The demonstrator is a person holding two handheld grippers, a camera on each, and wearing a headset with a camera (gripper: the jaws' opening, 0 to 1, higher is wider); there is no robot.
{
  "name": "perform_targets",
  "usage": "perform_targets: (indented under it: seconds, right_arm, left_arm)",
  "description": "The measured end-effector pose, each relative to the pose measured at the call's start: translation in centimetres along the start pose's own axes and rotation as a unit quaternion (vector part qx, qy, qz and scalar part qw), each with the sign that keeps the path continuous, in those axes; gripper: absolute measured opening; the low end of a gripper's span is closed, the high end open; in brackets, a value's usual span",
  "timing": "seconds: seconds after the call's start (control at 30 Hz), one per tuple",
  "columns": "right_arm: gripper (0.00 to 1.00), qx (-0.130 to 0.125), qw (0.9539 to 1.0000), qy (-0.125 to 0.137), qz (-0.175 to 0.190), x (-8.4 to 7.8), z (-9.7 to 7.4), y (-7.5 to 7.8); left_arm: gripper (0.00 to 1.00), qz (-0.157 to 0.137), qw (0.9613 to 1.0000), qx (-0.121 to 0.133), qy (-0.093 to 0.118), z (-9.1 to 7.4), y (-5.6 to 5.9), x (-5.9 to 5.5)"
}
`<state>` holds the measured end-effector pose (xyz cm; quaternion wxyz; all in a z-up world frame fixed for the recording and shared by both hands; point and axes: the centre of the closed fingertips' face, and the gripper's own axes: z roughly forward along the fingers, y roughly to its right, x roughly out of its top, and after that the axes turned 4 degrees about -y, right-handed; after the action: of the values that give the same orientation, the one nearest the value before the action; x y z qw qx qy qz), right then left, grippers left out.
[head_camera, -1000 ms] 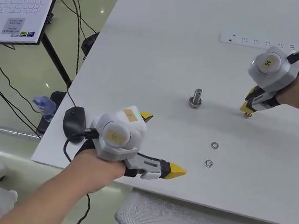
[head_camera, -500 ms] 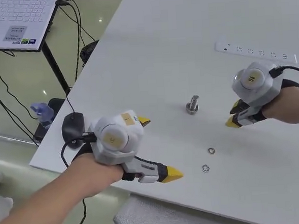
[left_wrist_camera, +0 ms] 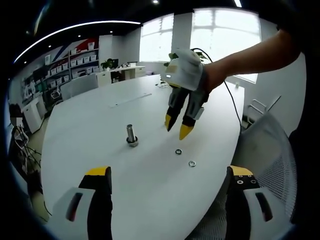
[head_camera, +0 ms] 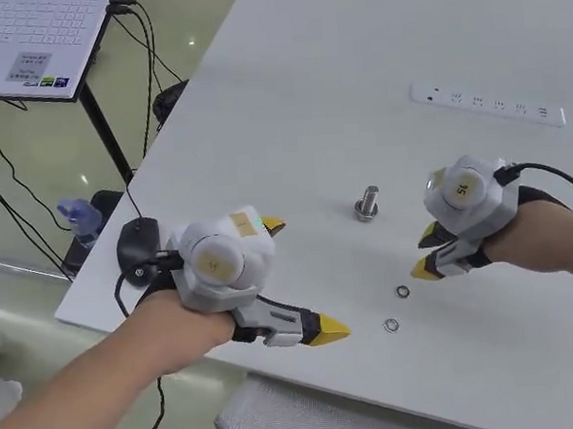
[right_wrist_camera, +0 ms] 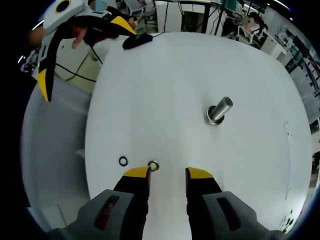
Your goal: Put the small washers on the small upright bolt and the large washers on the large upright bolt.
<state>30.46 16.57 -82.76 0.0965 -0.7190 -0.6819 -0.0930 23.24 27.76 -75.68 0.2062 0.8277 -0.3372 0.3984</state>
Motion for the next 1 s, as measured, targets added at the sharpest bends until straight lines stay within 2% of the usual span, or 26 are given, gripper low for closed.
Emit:
perform_targets:
  seconds: [0.13, 0.23, 0.33, 0.47, 0.57, 0.63, 0.7, 0.8, 1.0]
  right_arm:
    - [0.29, 0.002, 1.0000, -0.001, 0.000, -0.2, 0.6, -0.5]
    - [0.29, 0.002, 1.0000, 0.004, 0.005, -0.3, 1.7, -0.7]
    - [0.29, -0.002, 1.0000, -0.002, 0.002, -0.5, 2.3, -1.2]
    - [0.28, -0.011, 0.9999, -0.012, -0.001, -0.8, 3.2, -1.1]
    - [0.28, -0.006, 0.9999, -0.012, 0.007, -1.1, 3.7, -1.2]
    - [0.27, -0.009, 0.9998, -0.015, 0.009, -1.2, 4.0, -1.1]
    - [0.27, -0.008, 0.9998, -0.007, 0.019, -1.2, 4.3, -1.1]
    - [0.27, -0.008, 0.9997, -0.013, 0.020, -1.6, 4.7, -1.2]
    - [0.26, -0.012, 0.9996, -0.008, 0.023, -1.8, 4.9, -1.4]
  left_arm:
    - [0.95, 0.004, 1.0000, -0.001, -0.007, 0.1, 0.1, -0.3]
    - [0.95, -0.002, 1.0000, -0.001, -0.001, 0.0, 0.2, -0.2]
    - [0.95, 0.000, 1.0000, -0.003, -0.004, 0.2, 0.4, -0.3]
    - [0.95, 0.000, 1.0000, -0.003, -0.003, 0.2, 0.5, -0.2]
    - [0.94, -0.001, 1.0000, -0.003, -0.005, 0.1, 0.5, -0.2]
    - [0.94, 0.004, 1.0000, -0.004, -0.008, 0.0, 0.5, -0.2]
    - [0.93, 0.005, 0.9999, -0.003, -0.008, -0.2, 0.4, -0.1]
    - [0.93, 0.002, 1.0000, -0.003, -0.003, -0.4, 0.2, 0.2]
    - [0.92, 0.001, 1.0000, -0.004, -0.004, -0.3, 0.3, 0.0]
